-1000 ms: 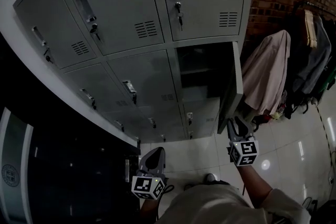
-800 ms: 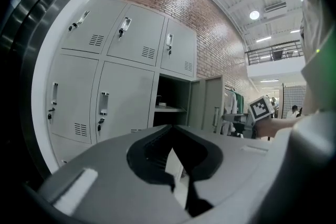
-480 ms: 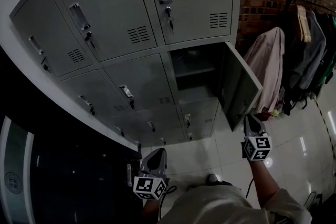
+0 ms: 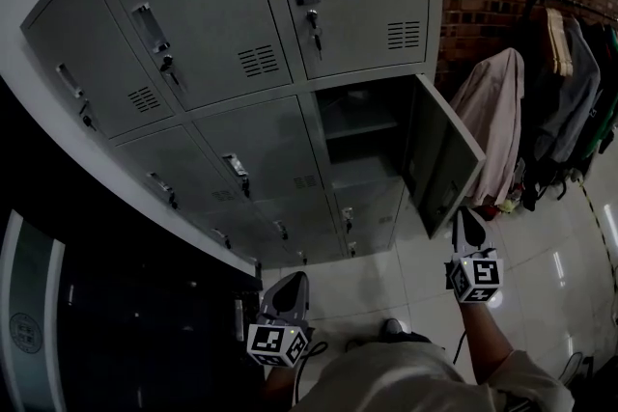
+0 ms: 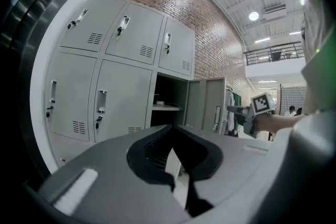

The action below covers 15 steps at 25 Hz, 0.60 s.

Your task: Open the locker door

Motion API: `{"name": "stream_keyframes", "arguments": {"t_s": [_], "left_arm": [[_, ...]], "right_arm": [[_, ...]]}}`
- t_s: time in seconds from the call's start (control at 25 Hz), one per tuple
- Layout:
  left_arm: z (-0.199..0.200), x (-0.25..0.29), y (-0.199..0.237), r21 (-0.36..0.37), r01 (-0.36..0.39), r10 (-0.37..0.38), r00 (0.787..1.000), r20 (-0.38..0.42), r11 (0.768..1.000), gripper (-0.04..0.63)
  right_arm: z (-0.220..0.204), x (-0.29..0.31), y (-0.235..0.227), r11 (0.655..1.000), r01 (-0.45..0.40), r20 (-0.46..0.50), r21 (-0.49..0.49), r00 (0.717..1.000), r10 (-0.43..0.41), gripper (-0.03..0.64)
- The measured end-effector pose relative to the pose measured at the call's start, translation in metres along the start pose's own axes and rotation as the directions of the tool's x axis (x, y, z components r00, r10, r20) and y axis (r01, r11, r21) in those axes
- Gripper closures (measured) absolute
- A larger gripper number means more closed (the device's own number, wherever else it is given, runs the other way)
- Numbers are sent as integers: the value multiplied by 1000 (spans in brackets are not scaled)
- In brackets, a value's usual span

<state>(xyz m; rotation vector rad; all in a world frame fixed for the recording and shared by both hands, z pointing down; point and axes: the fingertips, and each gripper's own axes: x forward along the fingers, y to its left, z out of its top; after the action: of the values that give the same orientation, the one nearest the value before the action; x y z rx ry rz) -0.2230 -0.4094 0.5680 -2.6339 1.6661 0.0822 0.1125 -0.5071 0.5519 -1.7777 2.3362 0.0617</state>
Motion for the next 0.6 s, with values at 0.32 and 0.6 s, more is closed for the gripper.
{"name": "stream_keyframes", "arguments": {"t_s": [0.32,0.6], "left_arm": [[6,-6,4,22,-4,4,1000,21,1000,568],[13,-17,2,19,-8,8,1000,26,1000,568]], "right_arm": [[62,-15,70,986,-161,101,43,983,156,615],[37,-17,93,980,-181,42,81,983,178,615]]}}
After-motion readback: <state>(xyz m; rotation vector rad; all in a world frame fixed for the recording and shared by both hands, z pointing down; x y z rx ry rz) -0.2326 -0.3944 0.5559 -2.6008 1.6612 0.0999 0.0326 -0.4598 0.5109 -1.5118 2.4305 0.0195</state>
